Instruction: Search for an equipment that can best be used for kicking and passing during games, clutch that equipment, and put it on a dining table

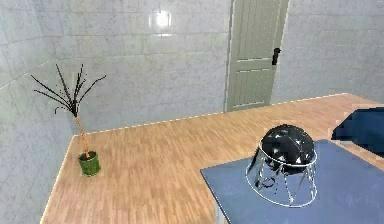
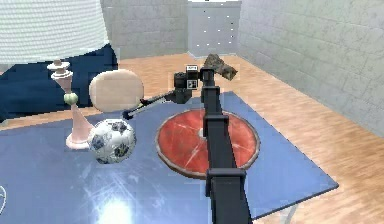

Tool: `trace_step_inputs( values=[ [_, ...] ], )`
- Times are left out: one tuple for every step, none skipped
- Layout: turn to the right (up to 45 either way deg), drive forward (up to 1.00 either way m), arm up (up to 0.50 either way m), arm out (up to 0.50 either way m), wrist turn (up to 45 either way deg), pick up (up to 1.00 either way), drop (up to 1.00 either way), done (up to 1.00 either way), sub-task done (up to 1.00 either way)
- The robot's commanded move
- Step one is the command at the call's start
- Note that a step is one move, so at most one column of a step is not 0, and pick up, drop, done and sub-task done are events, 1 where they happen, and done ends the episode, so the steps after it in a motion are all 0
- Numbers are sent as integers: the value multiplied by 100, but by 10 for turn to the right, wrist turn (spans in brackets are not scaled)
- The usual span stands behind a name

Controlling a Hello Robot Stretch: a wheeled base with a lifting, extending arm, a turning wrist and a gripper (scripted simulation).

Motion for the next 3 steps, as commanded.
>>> trace_step_inputs(
  values=[
    [0, 0, 10, 0, 0, 0, 0, 0, 0],
    [0, 0, 0, -8, 0, 0, 0, 0, 0],
    [0, 0, 0, 0, 0, 0, 0, 100, 0]
  ],
)
